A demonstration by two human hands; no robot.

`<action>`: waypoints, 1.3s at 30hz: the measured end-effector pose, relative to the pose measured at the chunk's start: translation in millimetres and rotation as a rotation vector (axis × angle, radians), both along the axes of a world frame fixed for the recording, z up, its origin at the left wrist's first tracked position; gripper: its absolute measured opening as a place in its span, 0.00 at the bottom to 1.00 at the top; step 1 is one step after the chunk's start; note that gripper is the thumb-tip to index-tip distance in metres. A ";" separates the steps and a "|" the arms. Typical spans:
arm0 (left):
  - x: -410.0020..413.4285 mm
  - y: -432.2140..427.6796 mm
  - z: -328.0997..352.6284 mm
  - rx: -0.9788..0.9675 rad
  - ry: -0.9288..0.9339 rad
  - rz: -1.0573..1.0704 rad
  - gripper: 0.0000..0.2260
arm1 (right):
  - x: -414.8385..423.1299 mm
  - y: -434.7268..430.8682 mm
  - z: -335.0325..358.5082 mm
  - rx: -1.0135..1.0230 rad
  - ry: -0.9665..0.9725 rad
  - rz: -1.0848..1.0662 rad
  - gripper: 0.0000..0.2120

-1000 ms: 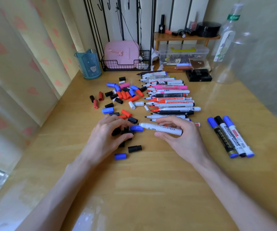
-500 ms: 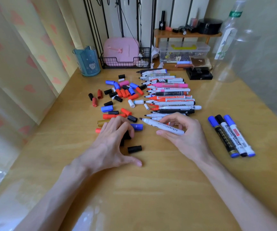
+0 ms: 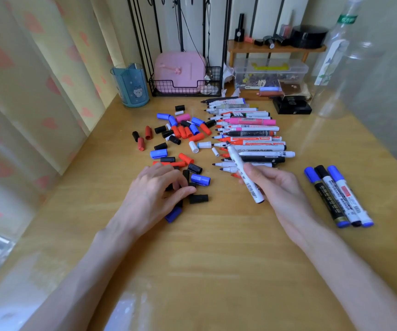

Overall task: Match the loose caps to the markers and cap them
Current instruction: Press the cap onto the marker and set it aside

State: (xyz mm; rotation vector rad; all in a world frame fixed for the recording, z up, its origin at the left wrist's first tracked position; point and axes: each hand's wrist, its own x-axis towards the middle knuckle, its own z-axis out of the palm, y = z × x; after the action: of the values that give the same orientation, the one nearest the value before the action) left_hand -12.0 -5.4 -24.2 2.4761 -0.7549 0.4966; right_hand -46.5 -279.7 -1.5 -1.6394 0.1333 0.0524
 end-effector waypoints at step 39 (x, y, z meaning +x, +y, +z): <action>6.6 75.2 26.7 0.029 0.470 0.061 0.26 | 8.8 0.4 -19.3 -0.287 -0.225 -0.127 0.04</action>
State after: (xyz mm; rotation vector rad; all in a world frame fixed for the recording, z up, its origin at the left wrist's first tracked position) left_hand -5.4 69.7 2.5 2.5046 -0.4980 -0.0826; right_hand -37.8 -279.3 -20.7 -1.9062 0.0744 -0.2579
